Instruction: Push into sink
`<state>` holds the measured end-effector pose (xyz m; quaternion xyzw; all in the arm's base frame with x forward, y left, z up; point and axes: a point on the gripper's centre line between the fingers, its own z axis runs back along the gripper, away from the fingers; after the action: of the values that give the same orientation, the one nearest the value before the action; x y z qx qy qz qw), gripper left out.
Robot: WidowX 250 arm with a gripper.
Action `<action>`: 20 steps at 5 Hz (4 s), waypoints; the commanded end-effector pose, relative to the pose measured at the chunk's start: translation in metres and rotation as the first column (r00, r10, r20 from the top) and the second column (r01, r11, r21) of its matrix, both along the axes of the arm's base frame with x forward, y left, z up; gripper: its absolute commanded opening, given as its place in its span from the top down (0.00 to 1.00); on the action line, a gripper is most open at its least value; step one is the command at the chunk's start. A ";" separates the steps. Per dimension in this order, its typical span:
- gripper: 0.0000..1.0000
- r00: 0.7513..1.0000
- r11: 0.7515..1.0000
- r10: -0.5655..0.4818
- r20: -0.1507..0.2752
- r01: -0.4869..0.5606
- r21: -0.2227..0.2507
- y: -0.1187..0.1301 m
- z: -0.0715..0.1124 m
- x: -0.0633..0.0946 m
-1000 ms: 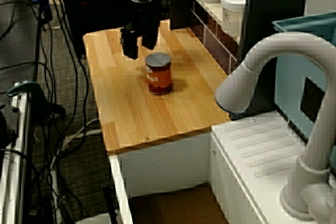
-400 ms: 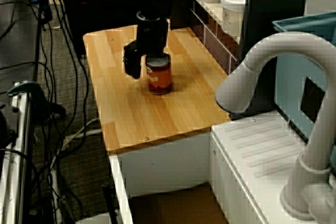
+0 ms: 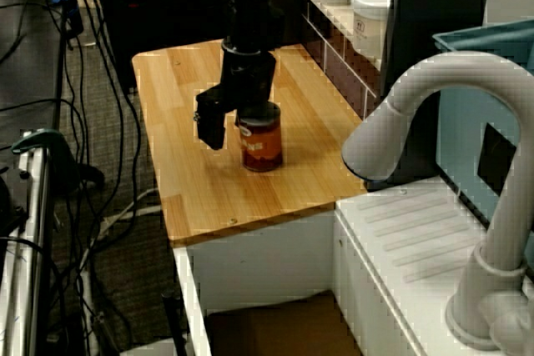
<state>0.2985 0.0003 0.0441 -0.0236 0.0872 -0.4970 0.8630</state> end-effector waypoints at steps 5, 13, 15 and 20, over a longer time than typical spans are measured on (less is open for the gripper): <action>0.00 0.995 0.995 -0.096 -0.020 0.095 -0.034 -0.068 0.019 -0.012; 0.00 0.997 0.998 -0.003 0.079 -0.002 0.070 -0.073 0.043 -0.042; 0.00 0.997 0.998 -0.003 0.079 -0.002 0.070 -0.073 0.043 -0.042; 0.00 0.997 0.998 -0.003 0.079 -0.002 0.070 -0.073 0.043 -0.042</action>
<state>0.2600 -0.0755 0.0708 0.0216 0.0932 -0.4953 0.8634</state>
